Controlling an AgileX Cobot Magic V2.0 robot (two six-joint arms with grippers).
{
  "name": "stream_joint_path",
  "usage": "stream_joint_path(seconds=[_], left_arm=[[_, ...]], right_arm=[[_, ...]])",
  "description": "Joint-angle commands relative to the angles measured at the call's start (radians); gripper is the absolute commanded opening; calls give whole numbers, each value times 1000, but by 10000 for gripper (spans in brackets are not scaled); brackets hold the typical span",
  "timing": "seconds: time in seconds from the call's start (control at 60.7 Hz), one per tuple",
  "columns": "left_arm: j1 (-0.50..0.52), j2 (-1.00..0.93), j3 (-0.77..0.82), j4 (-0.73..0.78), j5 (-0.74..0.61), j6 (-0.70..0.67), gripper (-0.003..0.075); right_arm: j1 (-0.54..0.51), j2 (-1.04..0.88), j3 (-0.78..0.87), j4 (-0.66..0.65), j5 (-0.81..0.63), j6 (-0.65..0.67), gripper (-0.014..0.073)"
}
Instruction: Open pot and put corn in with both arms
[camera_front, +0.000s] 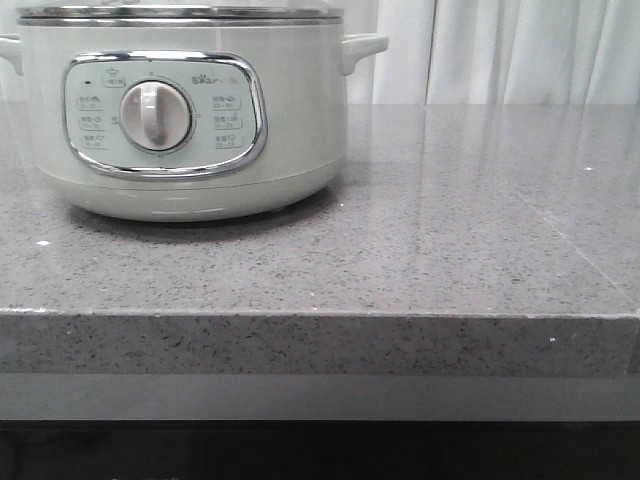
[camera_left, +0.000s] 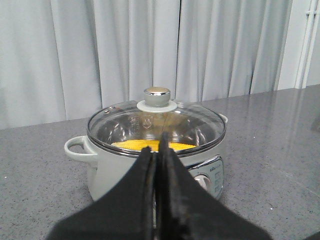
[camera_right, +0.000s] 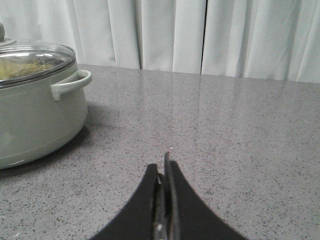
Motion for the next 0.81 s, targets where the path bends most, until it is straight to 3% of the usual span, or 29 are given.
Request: stream_joint_path(seconds=[0.0,0.544,0.692,0.791], left_arm=[[-7,3,-17,-14,-84,3,-18],[0,-12,24,38,-87,-9,-18],[93,-72,112,95,-92,-159,-18],[196,-128,192,96,-109,-178,-18]], right_arm=[[-6,6,-30,-7,-81,-10,-67],[-6,6,-30,-7,-81,-10,-67],[-6,6,-30,-7,-81,-10,-67],[-6,6,-30,-7,-81,-10,-67]])
